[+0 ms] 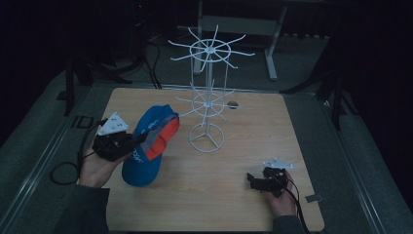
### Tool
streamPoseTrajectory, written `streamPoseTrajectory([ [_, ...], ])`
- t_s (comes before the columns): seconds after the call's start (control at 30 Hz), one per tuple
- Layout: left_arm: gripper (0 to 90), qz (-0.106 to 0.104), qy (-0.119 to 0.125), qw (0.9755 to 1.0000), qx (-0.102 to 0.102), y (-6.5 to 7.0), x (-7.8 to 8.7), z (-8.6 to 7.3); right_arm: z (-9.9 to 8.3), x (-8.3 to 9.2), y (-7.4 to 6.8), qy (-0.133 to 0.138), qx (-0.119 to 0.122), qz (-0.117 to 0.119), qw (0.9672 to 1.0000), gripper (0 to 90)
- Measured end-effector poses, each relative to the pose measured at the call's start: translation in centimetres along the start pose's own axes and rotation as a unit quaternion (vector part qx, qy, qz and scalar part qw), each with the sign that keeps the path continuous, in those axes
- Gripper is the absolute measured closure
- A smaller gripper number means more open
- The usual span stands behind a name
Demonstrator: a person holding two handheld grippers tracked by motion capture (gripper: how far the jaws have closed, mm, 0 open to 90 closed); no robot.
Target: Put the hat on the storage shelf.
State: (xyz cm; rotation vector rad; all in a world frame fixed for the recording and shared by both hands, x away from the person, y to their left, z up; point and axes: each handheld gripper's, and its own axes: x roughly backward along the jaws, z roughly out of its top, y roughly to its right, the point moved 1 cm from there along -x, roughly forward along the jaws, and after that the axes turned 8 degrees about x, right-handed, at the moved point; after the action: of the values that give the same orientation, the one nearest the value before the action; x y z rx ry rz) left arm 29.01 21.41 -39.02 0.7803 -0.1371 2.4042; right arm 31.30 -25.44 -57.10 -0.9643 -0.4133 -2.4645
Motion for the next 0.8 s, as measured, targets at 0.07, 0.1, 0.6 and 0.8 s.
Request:
streamPoseTrajectory([
  [0.07,89.1,0.0,0.001,1.0,-0.001,0.01,0.06,0.07,0.0,0.0,0.0,0.0,0.0,0.0,1.0,11.1],
  [0.1,89.1,0.0,0.002,1.0,-0.001,0.0,0.09,0.11,0.0,0.0,0.01,0.0,0.0,0.0,1.0,11.1],
  [0.6,89.1,0.001,0.012,0.9999,0.001,0.03,0.35,0.5,0.0,0.0,0.0,0.0,0.0,0.0,1.0,11.1],
  [0.8,89.1,0.002,0.019,0.9998,0.002,0.03,0.51,0.66,0.0,-0.01,0.0,0.0,0.0,0.0,1.0,11.1],
])
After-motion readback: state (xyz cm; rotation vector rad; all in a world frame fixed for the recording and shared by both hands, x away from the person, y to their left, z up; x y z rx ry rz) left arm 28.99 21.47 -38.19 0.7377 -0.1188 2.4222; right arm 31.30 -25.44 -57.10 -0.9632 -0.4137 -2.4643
